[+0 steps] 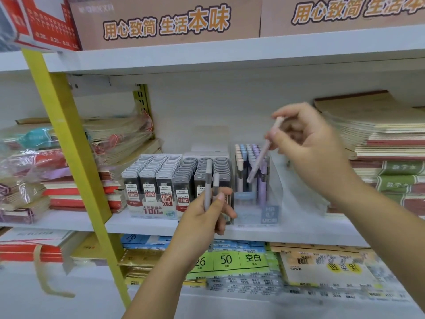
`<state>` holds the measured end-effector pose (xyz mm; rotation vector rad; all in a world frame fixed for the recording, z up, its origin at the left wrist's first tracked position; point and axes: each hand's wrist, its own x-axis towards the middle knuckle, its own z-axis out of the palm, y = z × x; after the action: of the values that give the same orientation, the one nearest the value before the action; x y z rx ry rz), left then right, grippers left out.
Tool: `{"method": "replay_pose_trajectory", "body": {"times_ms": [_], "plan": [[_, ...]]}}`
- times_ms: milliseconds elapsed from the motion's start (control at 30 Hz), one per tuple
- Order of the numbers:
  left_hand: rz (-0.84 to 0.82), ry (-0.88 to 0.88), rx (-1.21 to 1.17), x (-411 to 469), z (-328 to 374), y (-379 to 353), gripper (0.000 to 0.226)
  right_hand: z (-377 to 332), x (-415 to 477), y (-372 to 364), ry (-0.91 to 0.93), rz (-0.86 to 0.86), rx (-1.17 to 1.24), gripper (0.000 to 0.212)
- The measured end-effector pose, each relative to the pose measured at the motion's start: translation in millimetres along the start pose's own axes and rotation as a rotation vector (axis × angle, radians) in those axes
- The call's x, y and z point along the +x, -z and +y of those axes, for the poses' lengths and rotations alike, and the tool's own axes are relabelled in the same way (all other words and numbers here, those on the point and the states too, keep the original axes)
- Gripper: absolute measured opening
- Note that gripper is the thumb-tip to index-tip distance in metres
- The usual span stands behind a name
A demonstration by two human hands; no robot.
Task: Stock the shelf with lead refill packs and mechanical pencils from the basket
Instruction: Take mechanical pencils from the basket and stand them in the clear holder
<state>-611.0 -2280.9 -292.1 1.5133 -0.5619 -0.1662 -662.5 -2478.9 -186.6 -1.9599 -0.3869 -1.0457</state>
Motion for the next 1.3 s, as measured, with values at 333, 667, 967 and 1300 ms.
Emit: {"method": "replay_pose_trajectory", "body": {"times_ms": [333,667,967,1300], "plan": [[0.000,0.031,0.024,0,-7,0,0.023,9,-16,-26,-0.033,-0.305,-0.318,0.020],[-0.017,0.046,0.033,-1,-9,2,0.024,10,-10,-31,-0.080,-0.225,-0.283,0.028],[-0.042,0.046,0.007,-7,-5,8,0.023,15,-18,-47,-0.019,-0.251,-0.502,0.017],[-0.300,0.005,-0.165,-9,13,2,0.031,-9,-29,-42,-0.151,-0.385,-0.211,0.019]]}}
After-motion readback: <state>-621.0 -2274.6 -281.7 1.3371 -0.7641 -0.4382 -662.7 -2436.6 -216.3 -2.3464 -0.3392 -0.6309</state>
